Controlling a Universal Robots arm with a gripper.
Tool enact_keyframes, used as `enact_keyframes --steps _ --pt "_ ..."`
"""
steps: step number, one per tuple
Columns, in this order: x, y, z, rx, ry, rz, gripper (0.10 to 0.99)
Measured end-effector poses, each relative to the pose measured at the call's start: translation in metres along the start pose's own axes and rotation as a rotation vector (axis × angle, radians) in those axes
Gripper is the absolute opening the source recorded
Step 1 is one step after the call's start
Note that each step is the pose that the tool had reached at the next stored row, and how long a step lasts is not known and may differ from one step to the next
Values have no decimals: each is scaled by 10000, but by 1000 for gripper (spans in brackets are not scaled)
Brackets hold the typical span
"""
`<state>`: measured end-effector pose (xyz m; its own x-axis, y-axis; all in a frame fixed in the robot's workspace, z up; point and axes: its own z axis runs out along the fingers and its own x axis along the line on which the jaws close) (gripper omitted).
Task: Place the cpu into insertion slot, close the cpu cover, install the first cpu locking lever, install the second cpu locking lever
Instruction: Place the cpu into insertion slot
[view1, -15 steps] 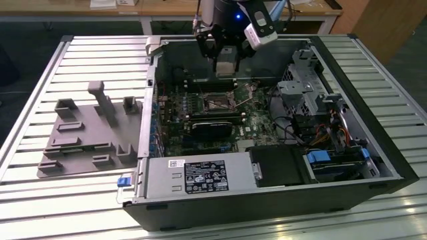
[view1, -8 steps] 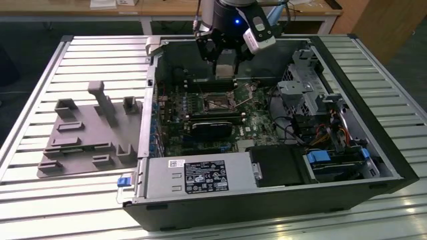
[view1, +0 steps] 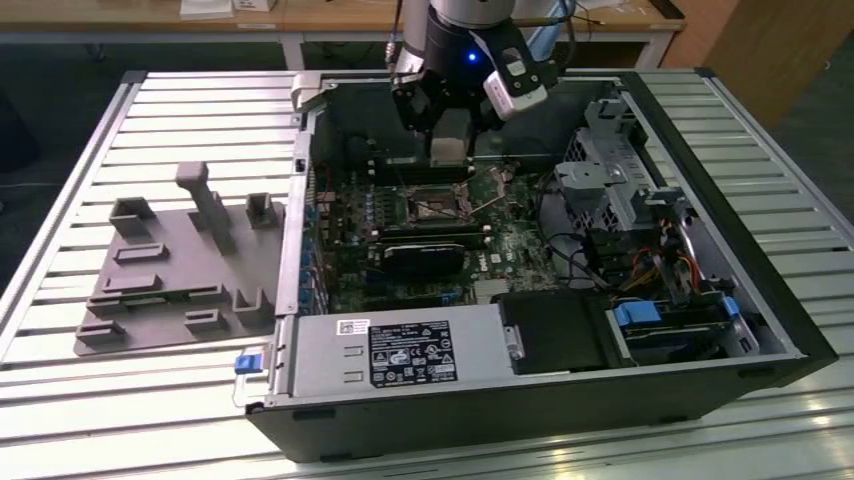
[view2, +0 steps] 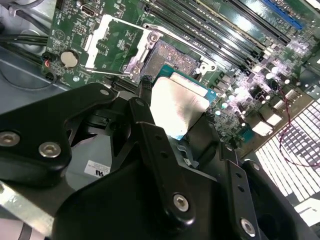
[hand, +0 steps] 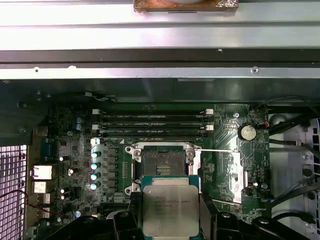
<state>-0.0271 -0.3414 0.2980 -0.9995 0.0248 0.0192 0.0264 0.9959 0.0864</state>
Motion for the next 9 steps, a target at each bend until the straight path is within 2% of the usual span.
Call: enact_keyframes --steps 9 --pt "-3 -13 153 7 0 0 537"
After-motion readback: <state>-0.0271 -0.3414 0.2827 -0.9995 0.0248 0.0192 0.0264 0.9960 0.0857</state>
